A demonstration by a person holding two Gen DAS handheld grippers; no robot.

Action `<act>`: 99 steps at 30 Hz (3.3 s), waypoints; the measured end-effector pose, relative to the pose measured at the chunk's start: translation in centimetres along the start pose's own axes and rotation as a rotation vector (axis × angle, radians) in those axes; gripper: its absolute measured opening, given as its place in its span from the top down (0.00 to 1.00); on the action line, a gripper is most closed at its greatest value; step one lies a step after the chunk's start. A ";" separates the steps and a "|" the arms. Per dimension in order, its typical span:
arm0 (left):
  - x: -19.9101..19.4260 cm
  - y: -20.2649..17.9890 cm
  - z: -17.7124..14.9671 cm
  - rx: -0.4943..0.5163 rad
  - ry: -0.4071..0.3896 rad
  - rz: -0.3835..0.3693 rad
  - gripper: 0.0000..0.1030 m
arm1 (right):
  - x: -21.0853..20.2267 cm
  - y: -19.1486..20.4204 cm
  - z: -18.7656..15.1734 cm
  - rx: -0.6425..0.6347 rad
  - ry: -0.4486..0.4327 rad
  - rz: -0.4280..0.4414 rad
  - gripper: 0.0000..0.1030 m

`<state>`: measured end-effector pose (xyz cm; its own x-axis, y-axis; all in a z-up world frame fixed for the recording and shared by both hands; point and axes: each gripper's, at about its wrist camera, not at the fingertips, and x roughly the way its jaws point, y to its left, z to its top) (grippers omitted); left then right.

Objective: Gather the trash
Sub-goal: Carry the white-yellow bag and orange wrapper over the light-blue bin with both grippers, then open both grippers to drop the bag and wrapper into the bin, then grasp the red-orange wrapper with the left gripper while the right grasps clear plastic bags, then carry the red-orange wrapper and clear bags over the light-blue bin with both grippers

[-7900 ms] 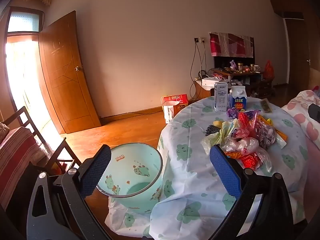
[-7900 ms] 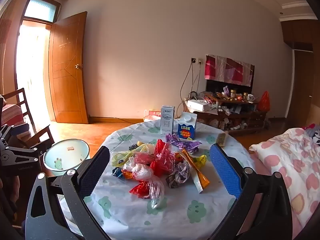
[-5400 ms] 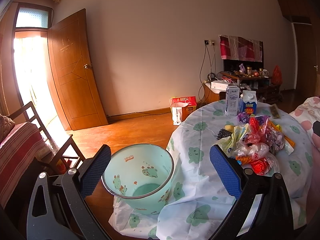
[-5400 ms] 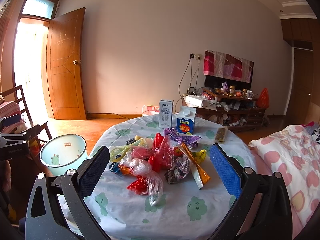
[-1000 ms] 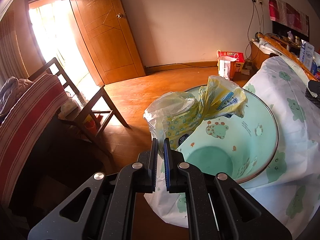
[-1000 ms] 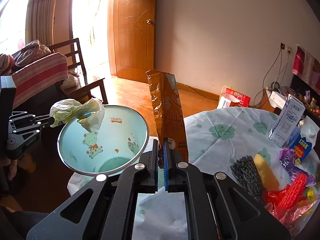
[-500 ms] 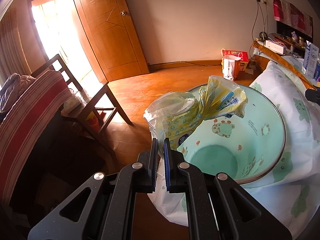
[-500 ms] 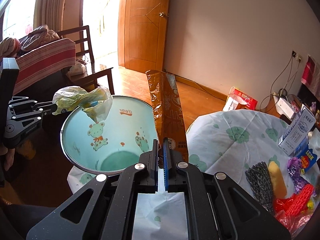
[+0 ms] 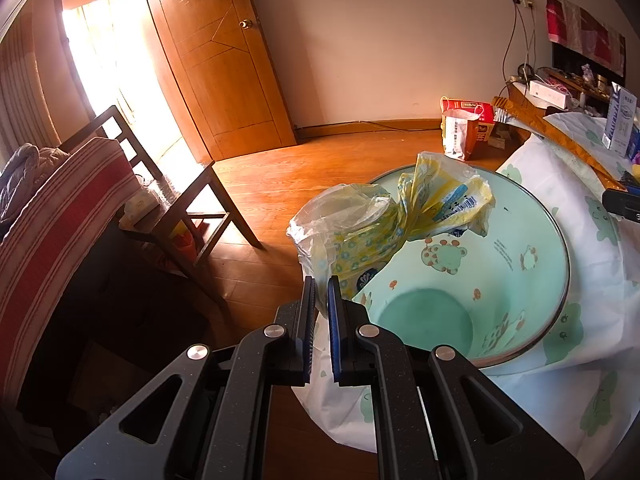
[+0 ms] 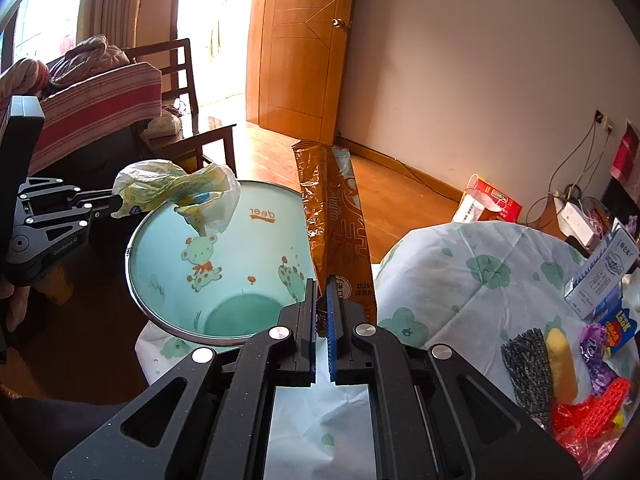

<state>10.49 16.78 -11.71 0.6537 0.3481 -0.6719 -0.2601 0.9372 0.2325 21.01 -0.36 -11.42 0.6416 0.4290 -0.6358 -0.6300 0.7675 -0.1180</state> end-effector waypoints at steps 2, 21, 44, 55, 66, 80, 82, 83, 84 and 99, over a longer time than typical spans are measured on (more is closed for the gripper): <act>0.0 0.1 0.0 -0.001 0.001 -0.003 0.94 | 0.1 0.2 0.0 -0.004 0.002 0.001 0.95; -0.4 -2.6 -0.7 0.026 -0.028 -0.078 0.41 | -0.2 0.7 -0.2 -0.010 -0.001 0.010 0.63; -5.1 -17.1 -1.7 0.199 -0.048 -0.315 0.28 | -17.1 -9.9 -16.4 0.405 -0.033 -0.339 0.53; -4.5 -13.3 0.1 0.101 -0.057 -0.270 0.27 | -12.0 -9.3 -13.5 0.354 0.010 -0.217 0.82; -7.6 -17.7 0.4 0.166 -0.097 -0.397 0.27 | -19.8 -9.1 -12.3 0.371 -0.124 -0.292 0.83; -7.3 -28.5 -0.2 0.322 -0.021 -0.539 0.53 | -22.0 -14.7 -17.4 0.529 -0.158 -0.386 0.83; -6.8 -28.5 -0.2 0.313 0.002 -0.564 0.73 | -21.6 -14.4 -17.4 0.517 -0.162 -0.382 0.83; -6.8 -28.4 -0.1 0.314 0.001 -0.563 0.76 | -21.6 -14.2 -17.3 0.508 -0.166 -0.382 0.83; -6.9 -28.1 -0.1 0.313 -0.006 -0.562 0.81 | -21.6 -14.1 -17.2 0.499 -0.171 -0.381 0.83; -8.3 -17.4 2.8 0.151 -0.113 -0.435 0.92 | -20.3 -10.8 -11.5 0.374 -0.217 -0.337 0.83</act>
<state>11.60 -2.33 -8.17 0.7543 -0.0848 -0.6510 0.1556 0.9865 0.0518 9.75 -22.86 -6.03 0.8813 0.1882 -0.4335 -0.2008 0.9795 0.0169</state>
